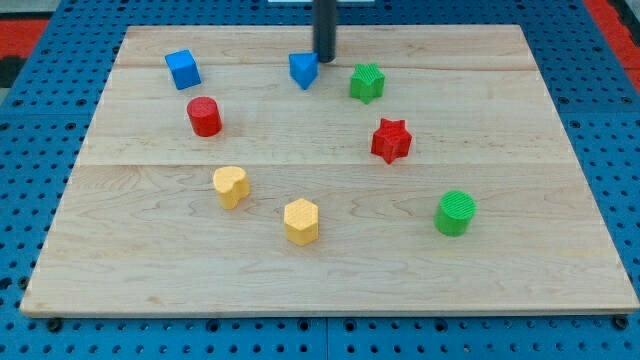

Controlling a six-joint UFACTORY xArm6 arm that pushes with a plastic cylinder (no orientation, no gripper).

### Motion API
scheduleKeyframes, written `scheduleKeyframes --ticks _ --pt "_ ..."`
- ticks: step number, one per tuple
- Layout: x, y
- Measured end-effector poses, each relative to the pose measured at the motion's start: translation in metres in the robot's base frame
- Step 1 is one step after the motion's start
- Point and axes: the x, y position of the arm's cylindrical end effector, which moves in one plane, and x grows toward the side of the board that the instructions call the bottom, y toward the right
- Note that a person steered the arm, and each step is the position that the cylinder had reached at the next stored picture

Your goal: Push the green star towards the red star

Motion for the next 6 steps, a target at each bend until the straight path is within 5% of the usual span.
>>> scheduleKeyframes --ticks 3,5,6 --pt "0.051 0.156" --pt "0.118 0.167" --pt "0.096 0.140"
